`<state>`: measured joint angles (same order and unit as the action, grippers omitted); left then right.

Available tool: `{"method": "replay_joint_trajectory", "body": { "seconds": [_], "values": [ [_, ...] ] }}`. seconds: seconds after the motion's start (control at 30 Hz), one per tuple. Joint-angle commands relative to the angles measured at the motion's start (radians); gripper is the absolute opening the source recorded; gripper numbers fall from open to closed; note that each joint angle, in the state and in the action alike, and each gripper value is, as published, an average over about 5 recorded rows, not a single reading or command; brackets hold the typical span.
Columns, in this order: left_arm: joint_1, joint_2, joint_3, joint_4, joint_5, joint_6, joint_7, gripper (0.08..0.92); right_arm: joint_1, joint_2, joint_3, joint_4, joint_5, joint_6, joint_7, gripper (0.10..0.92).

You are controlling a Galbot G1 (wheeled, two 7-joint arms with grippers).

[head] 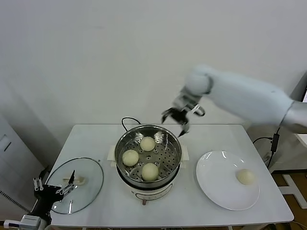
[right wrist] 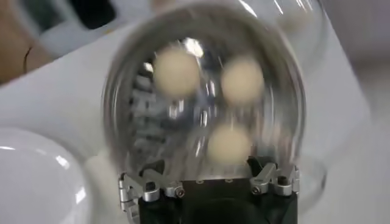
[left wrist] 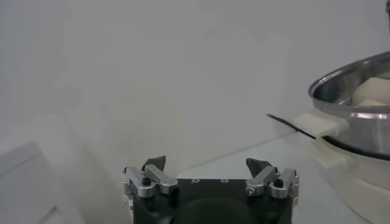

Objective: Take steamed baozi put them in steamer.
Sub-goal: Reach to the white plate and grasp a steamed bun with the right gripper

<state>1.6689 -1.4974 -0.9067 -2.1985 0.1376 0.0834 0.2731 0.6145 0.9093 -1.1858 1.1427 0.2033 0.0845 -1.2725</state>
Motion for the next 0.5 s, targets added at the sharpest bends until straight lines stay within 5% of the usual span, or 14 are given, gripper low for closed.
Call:
{"method": "replay_joint_trajectory", "body": {
  "seconds": [0.03,0.5],
  "values": [
    [0.003,0.004,0.008,-0.005,0.010,0.003,0.000,0.823,-0.180,-0.334,0.053,-0.098,-0.169,-0.130,-0.040,0.823],
    [0.002,0.005,0.030,-0.003,0.036,0.006,-0.002,0.823,-0.658,-0.448,0.402,0.029,-0.291,-0.158,0.036,0.823]
  ]
}}
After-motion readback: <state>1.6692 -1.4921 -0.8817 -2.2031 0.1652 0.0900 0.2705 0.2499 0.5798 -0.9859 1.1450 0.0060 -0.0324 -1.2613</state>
